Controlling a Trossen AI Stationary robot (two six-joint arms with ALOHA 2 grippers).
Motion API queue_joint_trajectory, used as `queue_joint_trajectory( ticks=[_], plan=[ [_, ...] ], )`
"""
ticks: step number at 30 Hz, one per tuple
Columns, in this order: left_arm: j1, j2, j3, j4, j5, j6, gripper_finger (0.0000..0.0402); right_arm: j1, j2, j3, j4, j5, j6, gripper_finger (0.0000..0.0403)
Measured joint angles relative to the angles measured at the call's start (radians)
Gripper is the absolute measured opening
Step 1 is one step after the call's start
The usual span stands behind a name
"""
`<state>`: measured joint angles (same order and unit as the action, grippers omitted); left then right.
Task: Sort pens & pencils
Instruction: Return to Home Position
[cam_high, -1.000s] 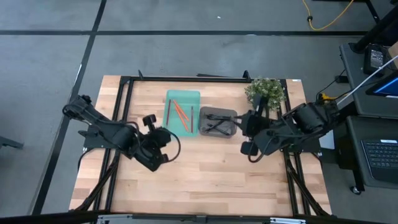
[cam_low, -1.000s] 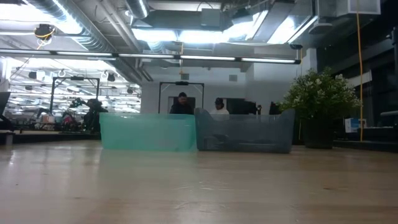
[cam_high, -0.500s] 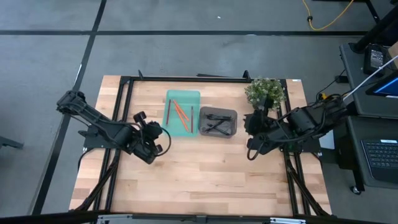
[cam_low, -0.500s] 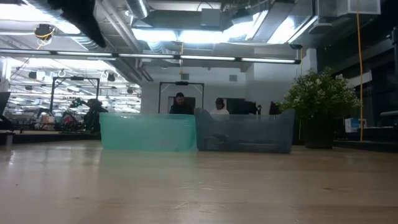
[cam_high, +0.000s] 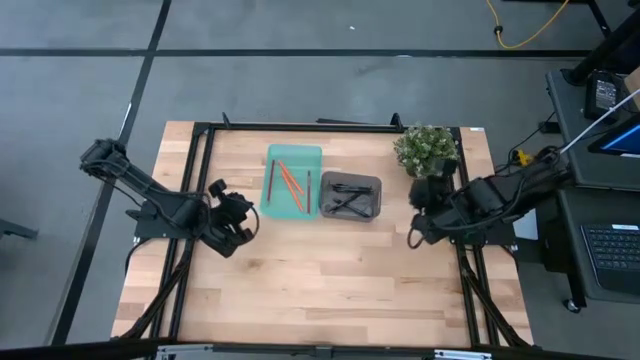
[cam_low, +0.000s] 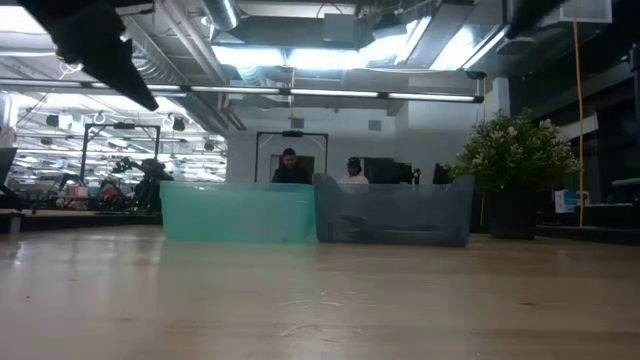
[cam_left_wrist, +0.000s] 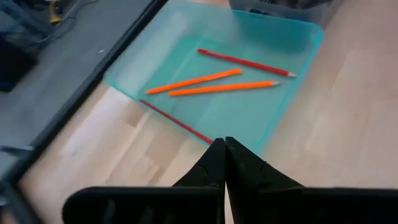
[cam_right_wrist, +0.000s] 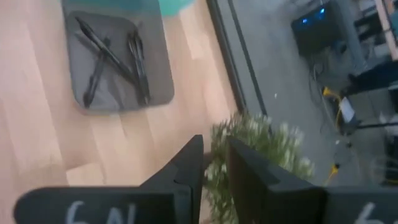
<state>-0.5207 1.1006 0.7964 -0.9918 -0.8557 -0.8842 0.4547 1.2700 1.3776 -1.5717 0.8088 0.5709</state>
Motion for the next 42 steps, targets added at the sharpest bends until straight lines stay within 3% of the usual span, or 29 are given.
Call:
queue_joint_trajectory(
  ticks=[10,22,33,38,42],
  plan=[
    [0.0,-0.236,-0.192,0.179,-0.001,0.03,0.0,0.086,-0.425,-0.321,0.025,-0.026,0.261,0.0069],
    [0.001,-0.516,-0.365,0.424,-0.025,0.189,0.0,0.152,-0.891,-0.555,0.129,-0.053,0.315,0.0069],
    [0.001,-0.606,-0.486,0.46,-0.021,0.153,0.0,0.152,-1.147,-0.64,0.145,-0.077,0.314,0.0069],
    [0.001,-0.617,-0.53,0.557,-0.016,0.16,0.0,0.147,-1.21,-0.643,0.15,-0.077,0.314,0.0069],
    [0.001,-0.617,-0.58,0.727,-0.014,0.241,0.0,0.119,-1.218,-0.644,0.161,-0.077,0.306,0.0069]
  ],
)
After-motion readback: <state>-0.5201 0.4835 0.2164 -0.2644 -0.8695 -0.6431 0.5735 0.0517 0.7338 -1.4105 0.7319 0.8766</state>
